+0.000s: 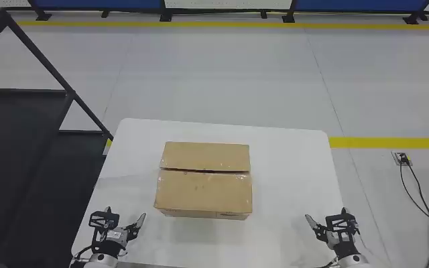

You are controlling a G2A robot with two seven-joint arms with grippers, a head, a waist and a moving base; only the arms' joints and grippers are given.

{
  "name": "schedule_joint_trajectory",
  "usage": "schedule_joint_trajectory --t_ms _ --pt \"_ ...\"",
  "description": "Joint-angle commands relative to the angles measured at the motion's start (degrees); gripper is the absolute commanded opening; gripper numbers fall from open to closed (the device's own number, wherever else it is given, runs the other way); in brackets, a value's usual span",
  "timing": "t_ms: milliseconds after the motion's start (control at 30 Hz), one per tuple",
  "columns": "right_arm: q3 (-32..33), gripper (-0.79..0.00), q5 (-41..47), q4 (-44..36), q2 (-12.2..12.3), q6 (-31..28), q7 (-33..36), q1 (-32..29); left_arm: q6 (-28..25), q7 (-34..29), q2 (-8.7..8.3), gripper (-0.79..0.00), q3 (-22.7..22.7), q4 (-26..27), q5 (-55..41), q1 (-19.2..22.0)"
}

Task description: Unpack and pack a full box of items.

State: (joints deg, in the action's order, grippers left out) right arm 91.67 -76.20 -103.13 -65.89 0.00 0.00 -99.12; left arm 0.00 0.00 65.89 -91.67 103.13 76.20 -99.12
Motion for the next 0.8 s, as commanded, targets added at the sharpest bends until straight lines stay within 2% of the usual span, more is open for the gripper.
schedule_joint_trajectory --t_ms 0,200,300,400,600,767 --pt "0.0 0.000 0.0 0.0 0.0 0.0 0.0 0.0 0.0 0.0 0.00 -0.001 0.0 0.0 0.0 0.0" --pt "-0.1 0.000 0.1 -0.1 0.0 -0.2 -0.1 0.0 0.0 0.0 0.00 0.000 0.0 0.0 0.0 0.0" --pt "-0.7 0.000 0.7 -2.0 0.0 -3.2 -1.1 -0.1 0.4 0.5 0.20 0.000 -0.1 -0.7 -1.9 0.6" --pt "-0.5 0.000 3.3 -6.3 0.0 -7.7 -0.7 -0.6 -1.1 3.8 0.26 0.000 -2.2 -1.0 -5.8 0.5" --pt "-1.6 0.000 14.8 -15.9 0.0 -13.2 9.8 1.1 -6.4 8.5 0.16 0.000 -8.2 -1.1 -14.4 0.0" --pt "-5.0 0.000 23.5 -18.9 -0.2 -13.7 19.4 6.4 -14.6 8.6 -0.25 0.000 -11.4 -1.8 -17.0 -1.2"
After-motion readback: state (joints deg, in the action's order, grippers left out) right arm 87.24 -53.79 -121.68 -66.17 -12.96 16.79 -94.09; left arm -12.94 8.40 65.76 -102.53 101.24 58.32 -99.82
